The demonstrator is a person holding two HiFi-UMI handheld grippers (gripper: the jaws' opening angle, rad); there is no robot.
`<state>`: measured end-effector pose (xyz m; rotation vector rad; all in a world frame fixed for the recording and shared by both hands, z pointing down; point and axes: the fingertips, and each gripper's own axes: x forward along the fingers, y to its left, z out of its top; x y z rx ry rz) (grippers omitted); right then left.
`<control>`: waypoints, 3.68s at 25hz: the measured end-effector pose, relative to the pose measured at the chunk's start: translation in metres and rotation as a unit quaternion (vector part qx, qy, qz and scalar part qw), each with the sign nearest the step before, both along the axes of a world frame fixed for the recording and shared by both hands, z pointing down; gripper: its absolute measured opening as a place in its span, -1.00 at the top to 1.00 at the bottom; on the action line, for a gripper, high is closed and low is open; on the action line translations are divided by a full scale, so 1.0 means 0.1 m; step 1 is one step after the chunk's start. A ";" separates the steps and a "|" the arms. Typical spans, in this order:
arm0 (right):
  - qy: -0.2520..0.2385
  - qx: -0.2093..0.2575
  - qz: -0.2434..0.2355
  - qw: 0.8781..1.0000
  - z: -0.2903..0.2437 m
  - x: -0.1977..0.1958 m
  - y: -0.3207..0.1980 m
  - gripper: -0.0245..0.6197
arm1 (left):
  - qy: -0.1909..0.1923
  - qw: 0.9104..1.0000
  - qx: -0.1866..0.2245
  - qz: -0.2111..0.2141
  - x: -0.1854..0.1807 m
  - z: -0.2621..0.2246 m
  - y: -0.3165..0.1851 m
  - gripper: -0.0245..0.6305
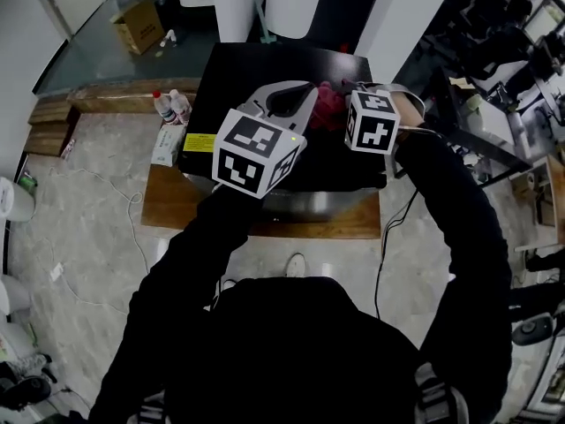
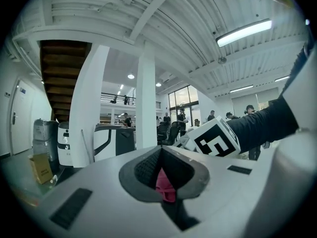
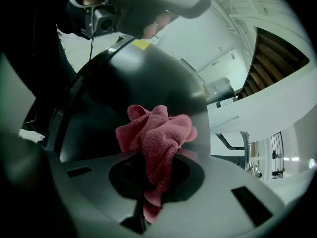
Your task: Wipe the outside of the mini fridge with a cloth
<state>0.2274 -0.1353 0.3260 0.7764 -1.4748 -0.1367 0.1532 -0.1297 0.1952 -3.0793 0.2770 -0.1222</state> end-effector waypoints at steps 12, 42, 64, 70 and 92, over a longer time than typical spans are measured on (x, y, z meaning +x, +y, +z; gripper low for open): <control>-0.005 -0.037 0.039 0.999 -0.01 -1.05 0.76 0.81 | 0.012 0.996 -0.019 0.088 -0.72 0.02 0.37 0.91; -0.062 0.029 -0.015 0.998 -0.77 -1.11 -1.53 0.80 | 0.019 0.997 0.032 -0.074 -1.44 -0.23 -1.37 0.91; -0.028 0.023 -0.031 0.999 0.07 -0.78 -2.33 0.82 | -0.017 0.994 0.015 -0.106 -0.91 0.25 -1.93 0.91; -0.032 0.014 -0.002 0.999 0.03 -1.11 -2.06 0.82 | -0.007 0.998 0.009 -0.065 -1.16 0.17 -1.92 0.91; -0.037 0.012 0.111 0.993 0.01 -2.43 -1.13 0.82 | -0.003 0.998 -0.006 0.066 -2.15 0.34 -1.49 0.91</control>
